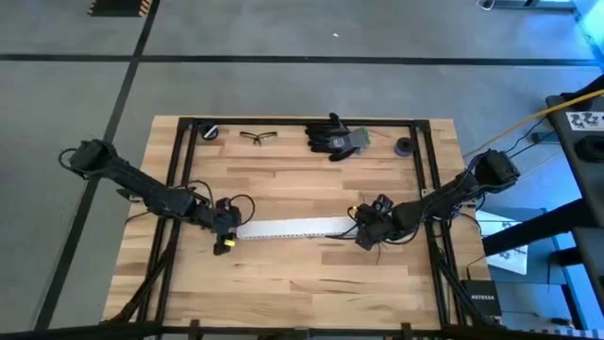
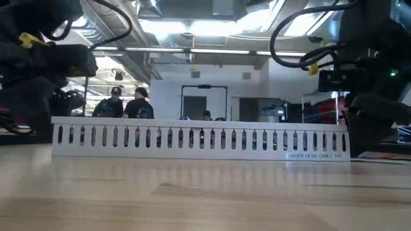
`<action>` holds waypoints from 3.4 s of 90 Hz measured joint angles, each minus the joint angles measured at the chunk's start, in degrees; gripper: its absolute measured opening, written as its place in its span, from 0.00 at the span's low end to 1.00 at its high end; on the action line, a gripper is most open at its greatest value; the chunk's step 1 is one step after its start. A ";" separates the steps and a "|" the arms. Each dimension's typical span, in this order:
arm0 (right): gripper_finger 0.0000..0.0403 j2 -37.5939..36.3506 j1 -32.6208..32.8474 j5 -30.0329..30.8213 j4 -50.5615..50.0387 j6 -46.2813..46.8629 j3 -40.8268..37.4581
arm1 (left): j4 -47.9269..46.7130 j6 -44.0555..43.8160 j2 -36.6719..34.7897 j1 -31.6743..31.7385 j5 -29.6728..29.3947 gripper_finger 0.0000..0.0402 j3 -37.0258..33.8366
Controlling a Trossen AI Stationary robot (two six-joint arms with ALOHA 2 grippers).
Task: Ziptie cables
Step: Close the white cable duct, then move the white cable duct to the top center of the table
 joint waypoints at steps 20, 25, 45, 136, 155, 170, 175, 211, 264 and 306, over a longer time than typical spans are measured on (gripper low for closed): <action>0.72 0.00 -0.13 -0.15 0.37 -0.91 -0.04 | -7.01 3.05 6.65 0.46 1.39 0.39 7.06; 0.72 0.00 -0.13 -0.13 0.43 -0.94 -0.04 | -10.30 2.87 8.04 1.06 2.01 0.39 9.11; 0.72 0.00 -0.83 -0.44 0.66 -2.34 -0.04 | -15.82 5.77 13.37 3.81 4.93 0.39 14.23; 0.72 0.02 -0.77 -0.18 0.17 -2.56 0.06 | -21.56 9.60 17.39 4.37 1.62 0.39 18.26; 0.72 -0.27 -0.85 -2.48 -2.51 -2.25 0.62 | -19.91 6.40 17.36 3.73 1.79 0.39 18.28; 0.72 -0.24 -0.90 -4.24 -11.74 -2.39 5.01 | -22.61 2.65 17.08 3.06 0.53 0.39 18.98; 0.72 -0.32 -0.90 -4.65 -14.51 -2.76 7.03 | -24.56 1.53 17.04 2.76 0.26 0.39 19.06; 0.72 -0.42 -0.81 -6.56 -30.39 -5.75 18.91 | -33.19 0.03 16.28 -0.03 1.03 0.39 18.76; 0.72 0.11 7.28 -4.70 -19.56 -5.84 15.87 | -13.91 2.93 -0.48 -6.00 -12.80 0.39 15.35; 0.72 5.80 4.72 -2.70 -1.27 -15.11 15.96 | 6.98 9.06 5.85 -1.67 -12.73 0.39 8.55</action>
